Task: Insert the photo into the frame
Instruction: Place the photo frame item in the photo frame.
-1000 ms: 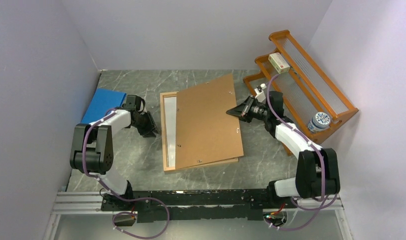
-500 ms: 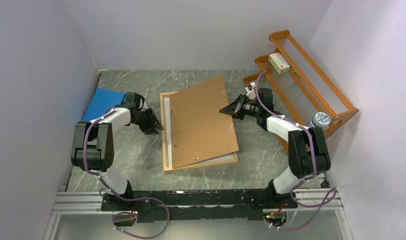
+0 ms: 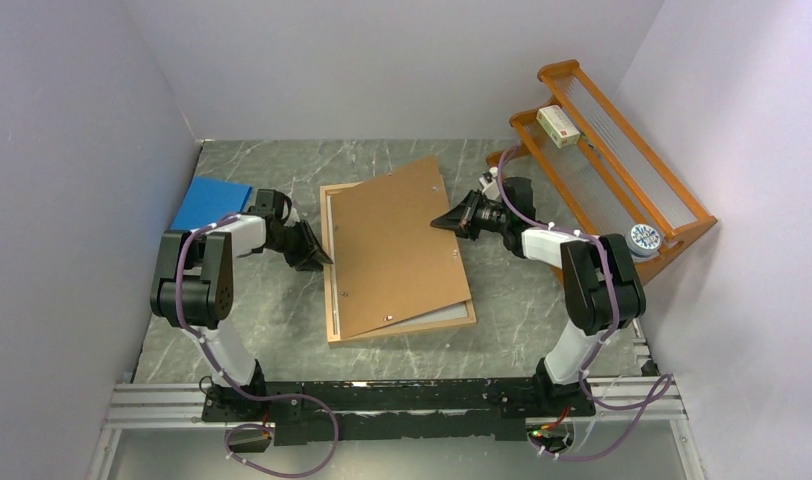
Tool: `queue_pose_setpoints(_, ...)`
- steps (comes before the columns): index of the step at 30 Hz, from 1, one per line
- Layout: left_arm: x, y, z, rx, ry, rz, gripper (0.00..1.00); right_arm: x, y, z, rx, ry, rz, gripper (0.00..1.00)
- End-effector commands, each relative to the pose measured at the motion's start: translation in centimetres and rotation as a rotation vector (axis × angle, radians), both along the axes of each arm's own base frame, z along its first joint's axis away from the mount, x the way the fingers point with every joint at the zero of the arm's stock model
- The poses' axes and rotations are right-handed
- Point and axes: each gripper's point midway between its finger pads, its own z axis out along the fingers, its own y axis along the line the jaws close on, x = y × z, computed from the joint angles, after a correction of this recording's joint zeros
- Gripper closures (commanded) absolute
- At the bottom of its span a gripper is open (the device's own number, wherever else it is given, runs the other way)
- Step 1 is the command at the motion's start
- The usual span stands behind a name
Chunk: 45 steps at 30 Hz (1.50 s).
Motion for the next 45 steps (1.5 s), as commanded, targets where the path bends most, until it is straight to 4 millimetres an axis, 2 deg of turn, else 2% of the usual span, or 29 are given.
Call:
queue_pose_setpoints(1,0.6,-0.1,-0.4,-0.007,-0.006,0.002,0.66,1.1,1.1,3.7,0.075,-0.141,0.054,1.00)
queue_pose_setpoints(7,0.6,-0.1,-0.3,-0.005,-0.007,-0.001,0.66,1.1,1.3,2.9,0.076,-0.142,0.051,1.00)
queue_pose_setpoints(11,0.6,-0.1,-0.1,-0.002,-0.008,-0.001,0.66,1.1,1.3,3.1,0.084,-0.167,0.044,1.00)
queue_pose_setpoints(23,1.1,-0.1,3.3,-0.013,-0.097,0.016,0.53,1.1,1.9,1.2,0.073,-0.136,0.062,1.00)
queue_pose_setpoints(26,1.2,-0.1,3.7,-0.015,-0.109,0.018,0.53,1.1,2.1,0.6,0.065,-0.131,0.065,1.00)
queue_pose_setpoints(31,0.9,0.3,2.6,0.013,-0.074,0.015,0.59,1.1,2.0,-0.7,0.022,-0.120,0.062,0.99)
queue_pose_setpoints(34,0.6,0.4,1.8,0.022,-0.052,0.015,0.60,1.3,1.8,-1.5,-0.029,-0.130,0.058,0.94)
queue_pose_setpoints(36,0.5,0.5,1.3,0.032,-0.037,0.013,0.61,1.4,1.6,-1.9,-0.058,-0.146,0.057,0.95)
queue_pose_setpoints(38,0.4,0.6,0.9,0.038,-0.027,0.007,0.62,1.6,1.6,-1.9,-0.067,-0.176,0.054,1.00)
queue_pose_setpoints(45,0.1,0.7,0.5,0.045,-0.016,0.003,0.66,1.7,2.0,-0.6,0.029,-0.238,0.035,1.00)
